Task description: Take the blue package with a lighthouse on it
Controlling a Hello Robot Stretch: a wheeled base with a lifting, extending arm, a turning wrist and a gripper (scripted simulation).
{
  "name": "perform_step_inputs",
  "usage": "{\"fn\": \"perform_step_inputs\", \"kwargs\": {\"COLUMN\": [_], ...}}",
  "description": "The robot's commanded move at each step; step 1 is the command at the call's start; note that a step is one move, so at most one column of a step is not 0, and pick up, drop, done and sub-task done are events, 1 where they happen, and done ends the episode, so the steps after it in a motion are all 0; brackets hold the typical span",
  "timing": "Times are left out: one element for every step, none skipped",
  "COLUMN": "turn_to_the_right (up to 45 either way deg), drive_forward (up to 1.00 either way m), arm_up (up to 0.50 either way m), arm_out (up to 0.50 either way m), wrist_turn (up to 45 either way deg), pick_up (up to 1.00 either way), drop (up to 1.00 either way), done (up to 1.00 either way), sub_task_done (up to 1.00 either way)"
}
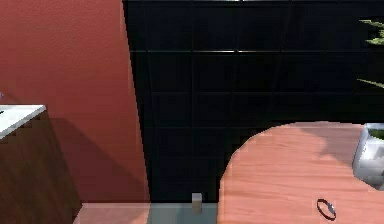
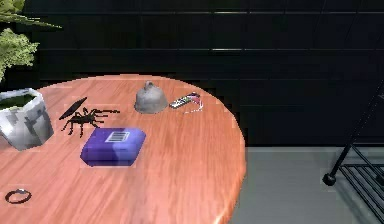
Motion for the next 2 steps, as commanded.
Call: {"fn": "perform_step_inputs", "kwargs": {"turn_to_the_right": [0.0,0.0], "drive_forward": [0.00,0.00], "arm_up": [0.50,0.38], "arm_out": [0.00,0.00], "wrist_turn": [0.0,0.0], "pick_up": [0.00,0.00], "drop": [0.00,0.00], "done": [0.00,0.00], "sub_task_done": [0.00,0.00]}}
